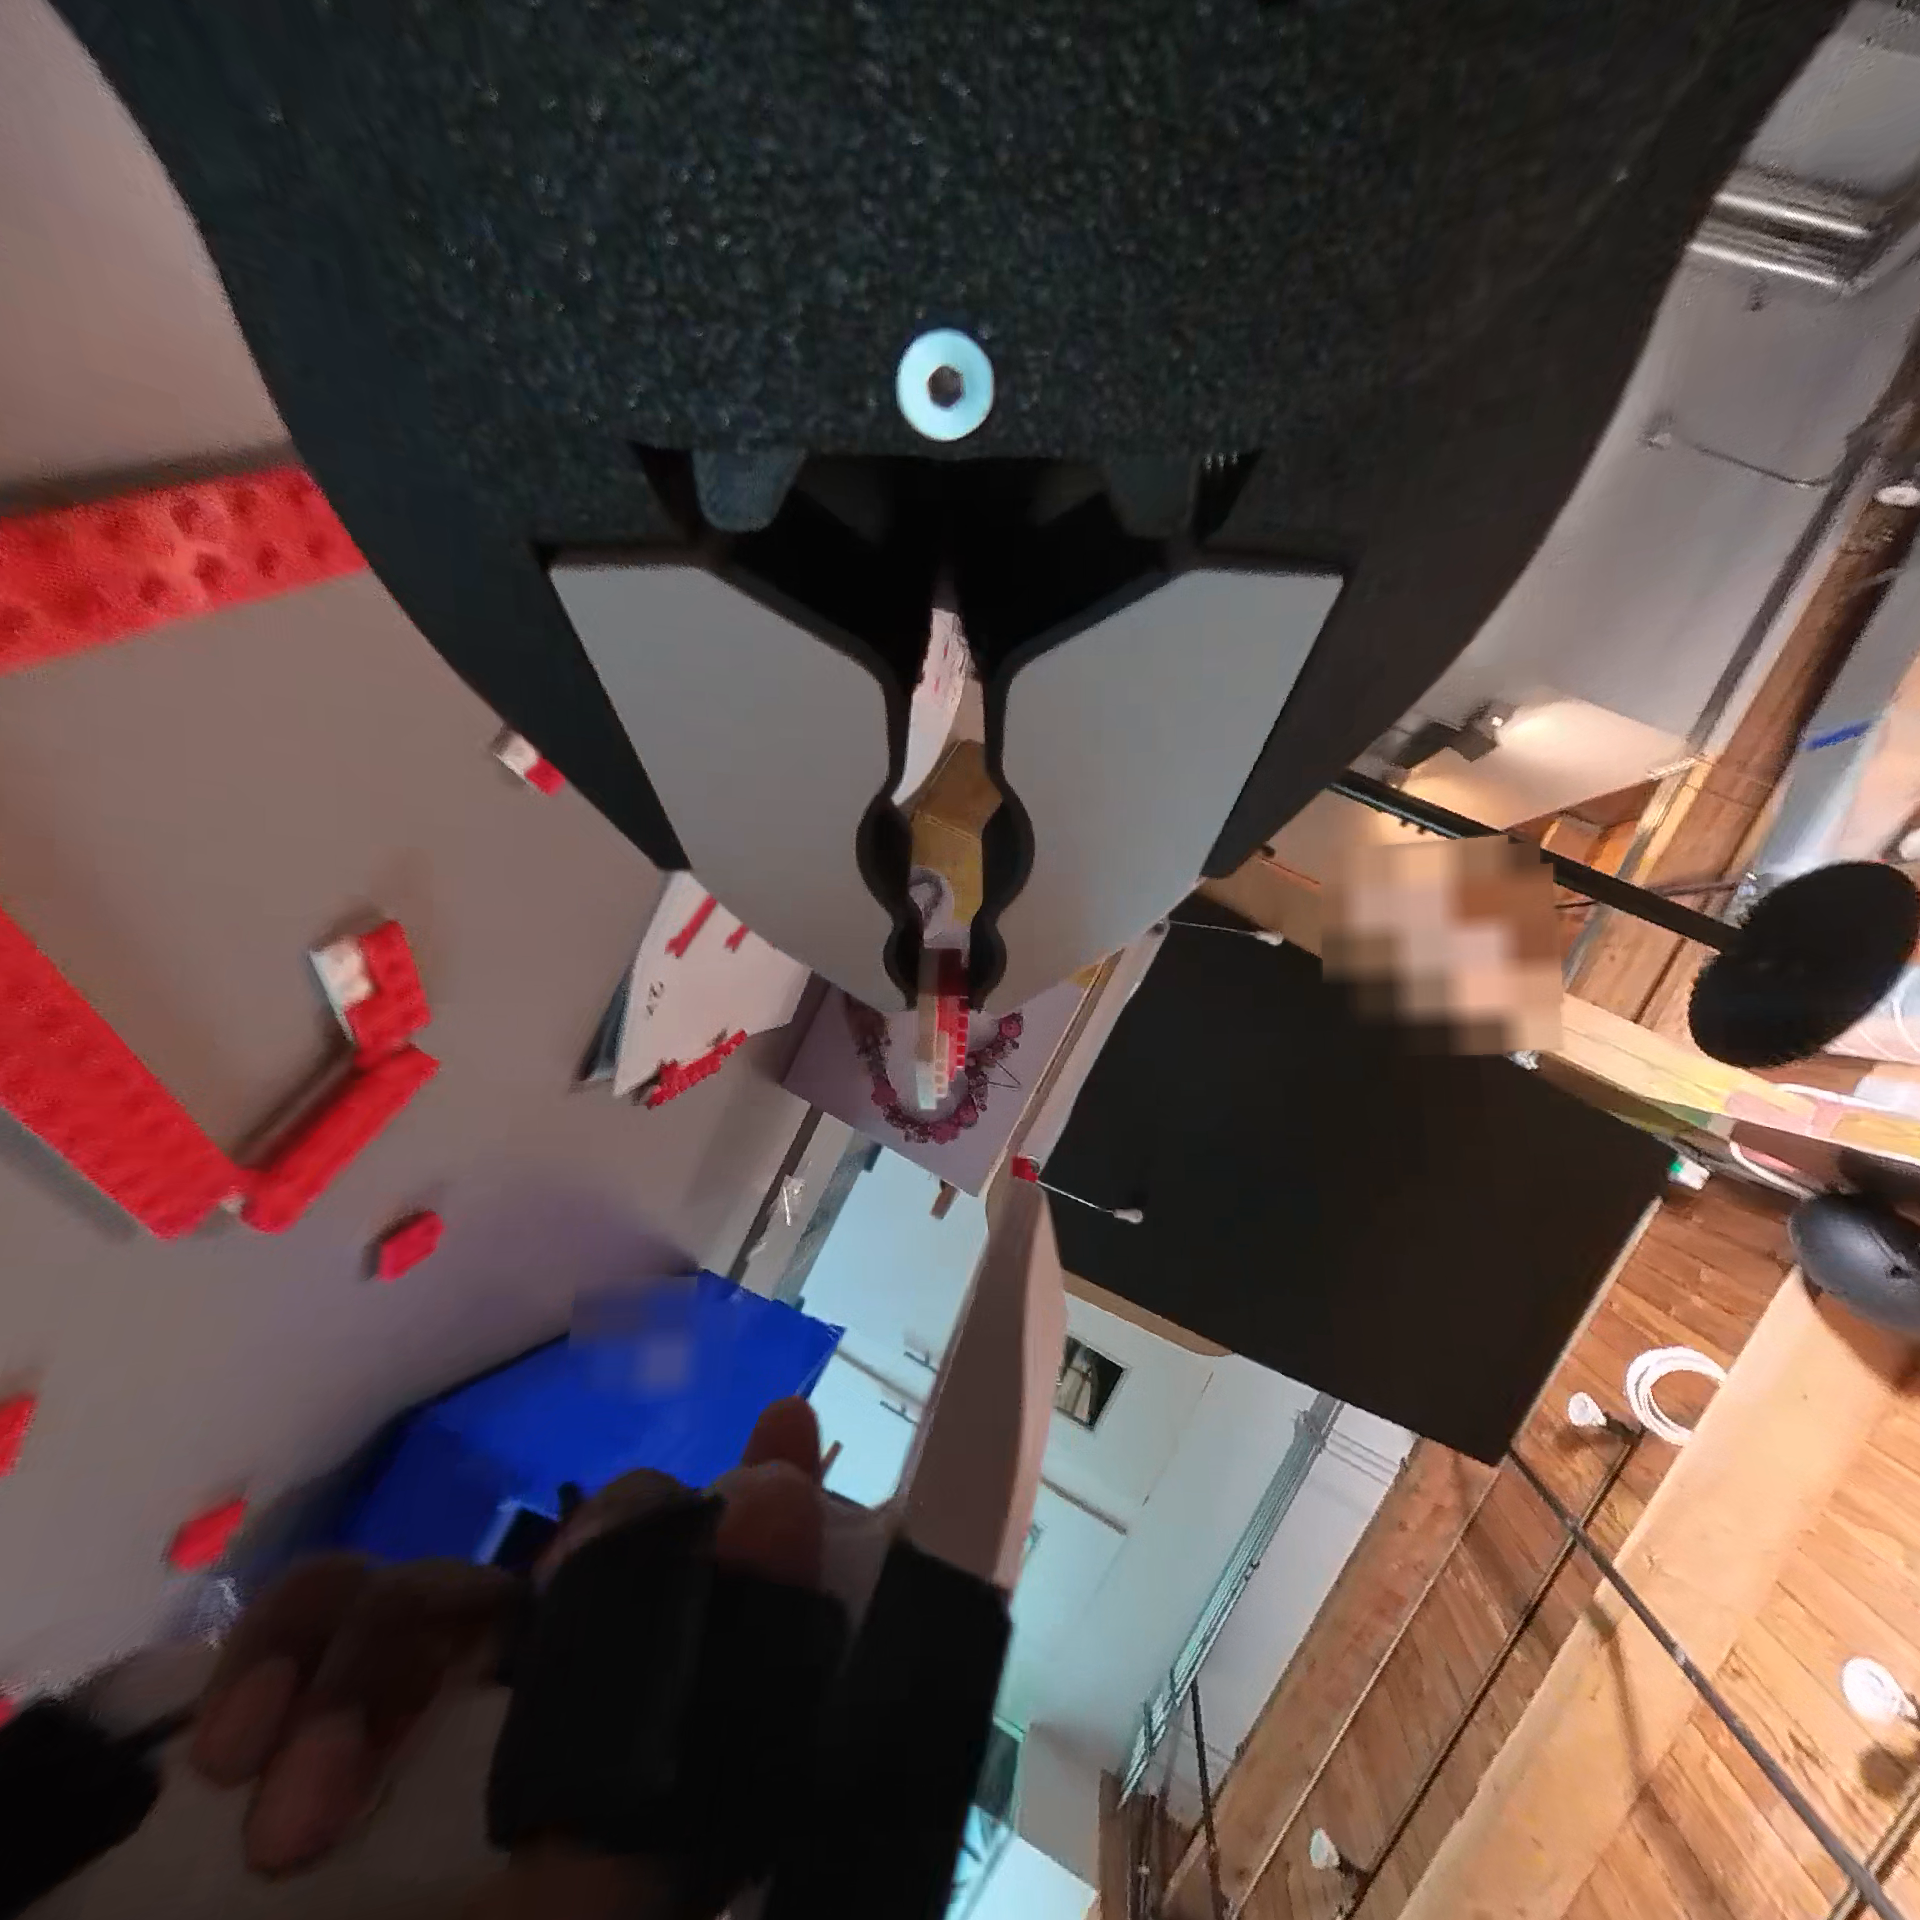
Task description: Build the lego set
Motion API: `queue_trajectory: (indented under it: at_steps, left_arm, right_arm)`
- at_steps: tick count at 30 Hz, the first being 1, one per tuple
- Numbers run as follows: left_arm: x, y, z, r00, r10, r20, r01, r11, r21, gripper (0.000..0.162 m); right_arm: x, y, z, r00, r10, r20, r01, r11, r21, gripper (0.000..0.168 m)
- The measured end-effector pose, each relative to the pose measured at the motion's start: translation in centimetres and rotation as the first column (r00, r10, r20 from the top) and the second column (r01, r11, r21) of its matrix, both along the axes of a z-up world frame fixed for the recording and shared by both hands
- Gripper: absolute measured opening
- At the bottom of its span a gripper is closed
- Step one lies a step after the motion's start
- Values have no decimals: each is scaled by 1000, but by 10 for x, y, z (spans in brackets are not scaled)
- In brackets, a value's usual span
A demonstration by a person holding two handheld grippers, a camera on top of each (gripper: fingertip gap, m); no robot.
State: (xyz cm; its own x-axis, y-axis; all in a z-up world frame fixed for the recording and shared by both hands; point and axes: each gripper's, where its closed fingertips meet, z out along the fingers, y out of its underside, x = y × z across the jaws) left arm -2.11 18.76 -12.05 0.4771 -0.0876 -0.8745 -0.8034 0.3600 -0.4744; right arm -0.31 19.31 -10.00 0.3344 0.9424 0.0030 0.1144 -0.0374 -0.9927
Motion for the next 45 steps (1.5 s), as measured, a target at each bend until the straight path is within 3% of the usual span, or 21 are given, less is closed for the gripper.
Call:
queue_trajectory:
  at_steps: [1, 4, 9, 12, 17, 33, 45]
  left_arm:
    - [0, 3, 6, 999, -9, 37, 9, 1000, -1, 8]
    - [-2, 1, 15, 997, -30, 77, 28, 999, 20, 8]
    - [-8, -12, 1, 998, 1, -70, 7, 993, 119, 8]
    - [-9, -17, 1, 997, 3, -74, 6, 992, 123, 8]
    - [-9, -17, -3, 994, 17, -107, 0, 989, 151, 7]
    - [-13, -7, -12, 997, -26, 75, 24, 999, 24, 8]
    - [-17, -8, -12, 993, -38, 114, 37, 999, 14, 7]
  right_arm:
    - [-1, 2, 3, 1000, 6, -6, -6, 1000, -30, 19]
    - [-1, -8, 7, 999, 22, -37, -24, 998, -54, 19]
    - [1, -19, -10, 999, -35, 36, 35, 999, 17, 19]
    - [-6, -25, -13, 1000, -10, 16, 11, 1000, -21, 19]
    - [-8, -21, -18, 998, -52, 34, 51, 998, 39, 19]
    - [-22, -4, -29, 972, -8, 234, 15, 1000, -26, 19]
    - [-28, -7, -30, 933, 4, 361, 20, 998, -61, 19]
